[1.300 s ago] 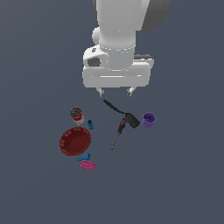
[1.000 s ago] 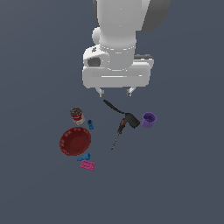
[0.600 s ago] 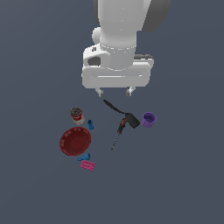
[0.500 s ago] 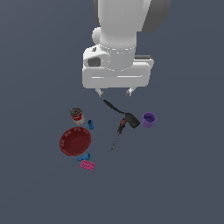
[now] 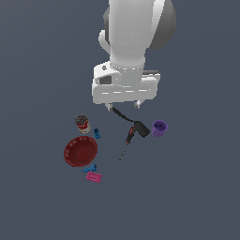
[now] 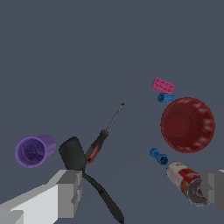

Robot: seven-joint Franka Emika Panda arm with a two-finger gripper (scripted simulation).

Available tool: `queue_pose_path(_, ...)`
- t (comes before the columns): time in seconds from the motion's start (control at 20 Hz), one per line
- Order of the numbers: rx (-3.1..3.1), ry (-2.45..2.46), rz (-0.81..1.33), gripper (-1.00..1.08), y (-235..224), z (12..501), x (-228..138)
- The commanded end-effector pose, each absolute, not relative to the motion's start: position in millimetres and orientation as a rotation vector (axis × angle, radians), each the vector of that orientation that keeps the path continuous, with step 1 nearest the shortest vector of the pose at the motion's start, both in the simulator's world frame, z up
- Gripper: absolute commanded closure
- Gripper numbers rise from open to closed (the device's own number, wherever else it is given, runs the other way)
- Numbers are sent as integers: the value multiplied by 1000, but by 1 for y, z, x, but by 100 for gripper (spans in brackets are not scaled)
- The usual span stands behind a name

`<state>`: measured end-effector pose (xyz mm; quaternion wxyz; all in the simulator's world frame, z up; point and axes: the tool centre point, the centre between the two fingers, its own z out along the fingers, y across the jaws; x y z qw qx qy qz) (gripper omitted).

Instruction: Pick up a designated object from a clutter of objects.

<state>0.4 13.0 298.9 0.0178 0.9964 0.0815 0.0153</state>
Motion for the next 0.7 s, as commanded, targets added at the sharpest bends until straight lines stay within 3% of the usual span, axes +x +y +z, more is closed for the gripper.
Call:
queue_pose_path(0.0, 3087, 309, 43, -92, 14, 283, -4)
queue_pose_path(0.65, 3007, 754, 12, -92, 25, 169, -61)
